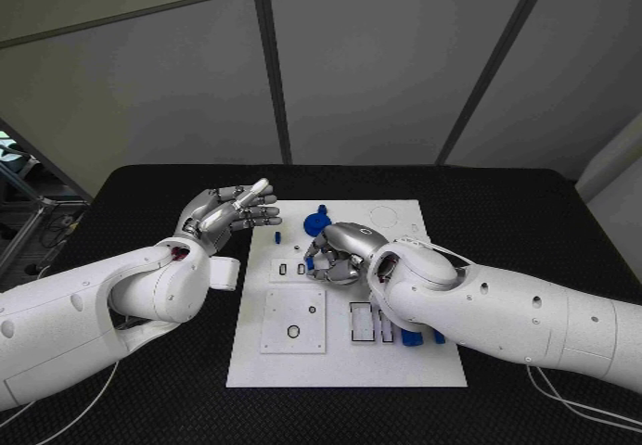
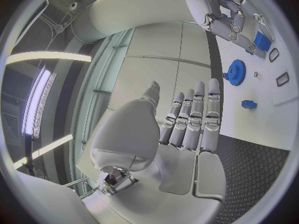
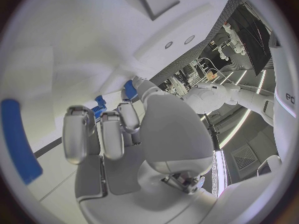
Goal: Assemble the parts on the task board
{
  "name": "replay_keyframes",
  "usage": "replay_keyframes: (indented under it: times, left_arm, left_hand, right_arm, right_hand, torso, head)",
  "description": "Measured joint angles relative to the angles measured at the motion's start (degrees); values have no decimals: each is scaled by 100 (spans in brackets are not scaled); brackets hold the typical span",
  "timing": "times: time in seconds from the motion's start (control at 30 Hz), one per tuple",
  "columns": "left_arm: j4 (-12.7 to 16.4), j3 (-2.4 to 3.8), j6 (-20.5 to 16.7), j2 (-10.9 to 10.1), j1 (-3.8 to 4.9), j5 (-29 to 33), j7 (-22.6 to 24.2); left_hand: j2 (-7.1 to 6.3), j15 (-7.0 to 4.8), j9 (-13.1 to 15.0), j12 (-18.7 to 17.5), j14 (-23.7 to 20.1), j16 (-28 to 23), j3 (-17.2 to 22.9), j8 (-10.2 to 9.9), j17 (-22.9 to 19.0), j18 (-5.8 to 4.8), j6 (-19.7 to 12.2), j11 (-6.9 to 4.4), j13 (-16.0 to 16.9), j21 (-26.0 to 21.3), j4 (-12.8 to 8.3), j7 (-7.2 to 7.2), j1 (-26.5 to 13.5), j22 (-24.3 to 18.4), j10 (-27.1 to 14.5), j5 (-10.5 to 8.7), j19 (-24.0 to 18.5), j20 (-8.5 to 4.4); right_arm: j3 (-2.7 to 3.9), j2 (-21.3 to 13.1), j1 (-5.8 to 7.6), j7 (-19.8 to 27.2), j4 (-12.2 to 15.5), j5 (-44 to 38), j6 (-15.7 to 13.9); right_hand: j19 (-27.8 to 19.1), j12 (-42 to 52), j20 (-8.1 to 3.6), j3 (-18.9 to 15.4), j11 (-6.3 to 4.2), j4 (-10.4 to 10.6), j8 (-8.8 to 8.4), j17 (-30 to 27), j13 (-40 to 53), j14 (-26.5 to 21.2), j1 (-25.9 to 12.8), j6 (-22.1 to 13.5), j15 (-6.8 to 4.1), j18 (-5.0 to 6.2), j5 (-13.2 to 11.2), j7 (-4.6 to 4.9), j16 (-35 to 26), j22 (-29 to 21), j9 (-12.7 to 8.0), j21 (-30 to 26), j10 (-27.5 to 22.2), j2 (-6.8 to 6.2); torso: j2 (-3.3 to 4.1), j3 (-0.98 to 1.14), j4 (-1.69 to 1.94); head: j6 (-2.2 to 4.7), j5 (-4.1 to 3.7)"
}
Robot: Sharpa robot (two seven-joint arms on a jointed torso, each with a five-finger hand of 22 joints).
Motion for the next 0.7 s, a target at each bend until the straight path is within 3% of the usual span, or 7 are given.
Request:
replay_keyframes:
  times: [0.7]
  left_arm:
    - [-3,0,9,2,0,-1,-8]
  left_hand:
    - [0,0,0,0,0,0,0,0,-1,0,0,0,0,0,0,0,0,1,0,0,0,0]
  right_arm:
    - [5,28,5,-38,-16,-61,54]
  right_hand:
    - [-29,-29,53,-21,41,-21,-87,-1,-44,0,-68,-78,40,0,-132,29,0,0,7,0,-42,-68]
  torso:
    - [-3,-1,0]
  head:
    - [-24,-3]
